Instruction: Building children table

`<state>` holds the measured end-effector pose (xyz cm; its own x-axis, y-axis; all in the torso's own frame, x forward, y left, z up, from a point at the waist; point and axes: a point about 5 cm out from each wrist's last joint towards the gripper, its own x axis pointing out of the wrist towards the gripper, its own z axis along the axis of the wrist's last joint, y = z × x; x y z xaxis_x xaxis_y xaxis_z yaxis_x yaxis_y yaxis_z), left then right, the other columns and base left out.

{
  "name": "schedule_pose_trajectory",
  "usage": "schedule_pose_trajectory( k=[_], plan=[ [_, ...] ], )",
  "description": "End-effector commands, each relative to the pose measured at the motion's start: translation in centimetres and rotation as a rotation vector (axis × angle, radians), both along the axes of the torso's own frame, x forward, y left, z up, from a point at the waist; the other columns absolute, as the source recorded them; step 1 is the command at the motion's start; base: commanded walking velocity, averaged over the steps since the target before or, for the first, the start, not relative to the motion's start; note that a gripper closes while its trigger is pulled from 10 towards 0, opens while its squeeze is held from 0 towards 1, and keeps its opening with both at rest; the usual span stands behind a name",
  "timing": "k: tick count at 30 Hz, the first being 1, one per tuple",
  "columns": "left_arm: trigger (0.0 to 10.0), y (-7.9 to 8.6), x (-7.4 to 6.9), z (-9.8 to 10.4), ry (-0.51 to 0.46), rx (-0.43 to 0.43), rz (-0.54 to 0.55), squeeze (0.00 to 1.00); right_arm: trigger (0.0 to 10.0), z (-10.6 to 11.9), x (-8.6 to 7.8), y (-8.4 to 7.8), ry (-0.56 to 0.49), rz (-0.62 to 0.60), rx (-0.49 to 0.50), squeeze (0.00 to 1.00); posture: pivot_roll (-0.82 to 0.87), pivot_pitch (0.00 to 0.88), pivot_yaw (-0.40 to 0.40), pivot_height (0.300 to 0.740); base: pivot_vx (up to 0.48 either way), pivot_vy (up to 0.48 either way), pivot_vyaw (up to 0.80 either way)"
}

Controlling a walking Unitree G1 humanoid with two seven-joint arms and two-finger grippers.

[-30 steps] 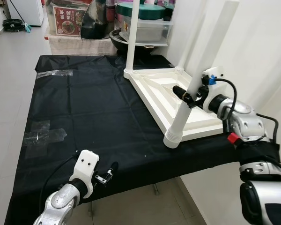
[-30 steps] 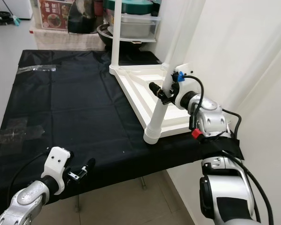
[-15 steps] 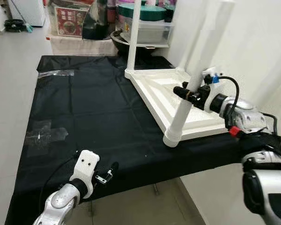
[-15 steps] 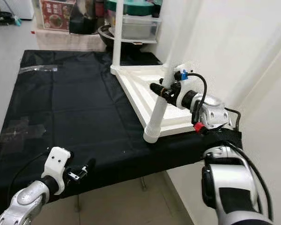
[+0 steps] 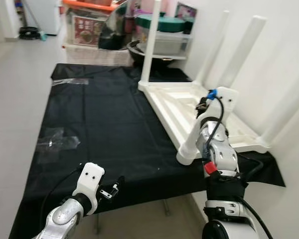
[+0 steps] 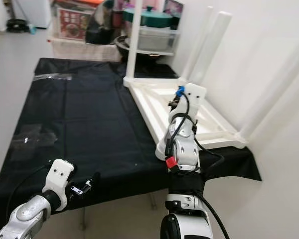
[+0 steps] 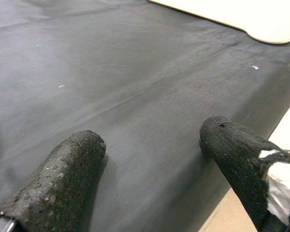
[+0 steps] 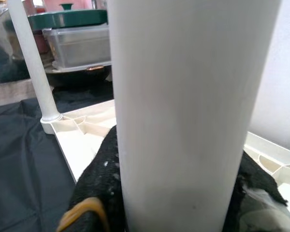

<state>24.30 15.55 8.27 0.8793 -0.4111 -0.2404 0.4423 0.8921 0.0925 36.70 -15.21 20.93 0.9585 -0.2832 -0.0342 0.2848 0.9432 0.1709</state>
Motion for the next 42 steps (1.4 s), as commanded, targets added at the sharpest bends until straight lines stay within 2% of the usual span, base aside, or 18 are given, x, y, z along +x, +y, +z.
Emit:
schedule_pose_trajectory(
  k=[1, 6, 7, 11, 17, 18, 20, 21, 24, 27, 28, 31, 34, 35, 36, 37, 38, 42],
  plan=[
    [10.0, -0.3, 0.0, -0.4, 0.021, 0.003, -0.006, 0.00, 10.0, -1.4, 0.3, -0.1, 0.046, 0.044, 0.026, 1.00, 0.07, 0.000, -0.156, 0.740, 0.000, 0.000, 0.00],
    [10.0, -0.4, -0.2, -0.6, 0.025, 0.000, 0.003, 0.00, 10.0, 1.1, 1.2, -0.5, -0.082, 0.243, 0.039, 1.00, 0.06, 0.000, -0.162, 0.740, 0.000, 0.000, 0.00],
    [10.0, -0.4, -0.2, -0.6, 0.026, -0.003, 0.004, 0.00, 10.0, 1.6, 1.3, -0.3, -0.117, 0.360, 0.039, 0.00, 0.06, 0.000, -0.162, 0.740, 0.000, 0.000, 0.00],
    [10.0, -0.5, -0.3, -0.6, 0.027, -0.006, 0.003, 0.00, 10.0, 2.2, 0.1, -1.8, -0.174, 0.809, -0.003, 0.00, 0.06, 0.000, -0.160, 0.740, 0.000, 0.000, 0.00],
    [10.0, -0.3, -0.1, -0.5, 0.022, -0.001, 0.006, 0.00, 10.0, 2.8, -0.1, -4.7, -0.150, 0.942, -0.087, 0.00, 0.06, 0.000, -0.162, 0.740, 0.000, 0.000, 0.00],
    [10.0, -0.2, 0.0, -0.4, 0.020, -0.002, 0.009, 0.00, 4.5, 3.1, 0.1, -5.4, -0.140, 0.954, -0.127, 0.00, 0.05, 0.000, -0.161, 0.740, 0.000, 0.000, 0.00],
    [10.0, -0.2, 0.0, -0.4, 0.020, -0.002, 0.009, 0.00, 4.5, 3.1, 0.1, -5.4, -0.140, 0.954, -0.127, 0.00, 0.05, 0.000, -0.161, 0.740, 0.000, 0.000, 0.00],
    [10.0, -0.3, 0.0, -0.5, 0.020, -0.003, 0.009, 0.00, 0.0, 2.6, 0.8, -6.1, -0.089, 0.863, -0.145, 0.00, 0.05, 0.000, -0.159, 0.740, 0.000, 0.000, 0.00],
    [10.0, -0.3, 0.0, -0.5, 0.021, -0.002, 0.008, 0.00, 0.0, 0.5, 2.2, -7.8, 0.096, 0.542, -0.215, 0.00, 0.06, 0.000, -0.162, 0.740, 0.000, 0.000, 0.00],
    [10.0, -0.3, 0.0, -0.3, 0.017, -0.004, 0.011, 0.00, 0.0, -1.3, 2.0, -10.5, 0.165, 0.025, -0.128, 0.00, 0.06, 0.000, -0.162, 0.740, 0.000, 0.000, 0.00],
    [10.0, -0.3, 0.0, -0.3, 0.017, -0.004, 0.011, 0.00, 0.0, -1.3, 2.0, -10.5, 0.165, 0.025, -0.128, 0.00, 0.06, 0.000, -0.162, 0.740, 0.000, 0.000, 0.00],
    [10.0, -0.1, 0.0, -0.2, 0.014, -0.002, 0.014, 0.00, 0.0, -2.7, -0.1, -8.5, 0.119, -0.225, -0.060, 0.00, 0.07, 0.000, -0.160, 0.740, 0.000, 0.000, 0.00],
    [10.0, 0.0, -0.1, -0.2, 0.014, 0.000, 0.015, 0.00, 0.0, -3.0, -1.3, -7.6, 0.104, -0.287, -0.042, 0.00, 0.07, 0.000, -0.159, 0.740, 0.000, 0.000, 0.00],
    [10.0, 0.0, -0.1, -0.2, 0.016, 0.003, 0.013, 0.00, 0.0, -3.6, -2.1, -5.1, 0.116, -0.253, -0.024, 0.00, 0.06, 0.000, -0.156, 0.740, 0.000, 0.000, 0.00],
    [10.0, 0.0, -0.2, -0.2, 0.017, 0.004, 0.012, 0.00, 4.9, -4.0, -2.5, -2.9, 0.131, -0.200, 0.001, 0.00, 0.06, 0.000, -0.156, 0.740, 0.000, 0.000, 0.00],
    [10.0, 0.0, -0.2, -0.2, 0.017, 0.004, 0.012, 0.00, 4.9, -4.0, -2.5, -2.9, 0.131, -0.200, 0.001, 0.00, 0.06, 0.000, -0.156, 0.740, 0.000, 0.000, 0.00],
    [10.0, -0.1, -0.1, -0.3, 0.018, 0.005, 0.011, 0.00, 10.0, -4.2, -2.8, -1.3, 0.138, -0.148, 0.016, 0.00, 0.06, 0.000, -0.156, 0.740, 0.000, 0.000, 0.00],
    [10.0, -0.3, 0.0, -0.2, 0.016, 0.003, 0.013, 0.00, 10.0, -4.0, -2.2, 0.0, 0.128, -0.114, 0.016, 0.00, 0.06, 0.000, -0.160, 0.740, 0.000, 0.000, 0.00]
  ],
)
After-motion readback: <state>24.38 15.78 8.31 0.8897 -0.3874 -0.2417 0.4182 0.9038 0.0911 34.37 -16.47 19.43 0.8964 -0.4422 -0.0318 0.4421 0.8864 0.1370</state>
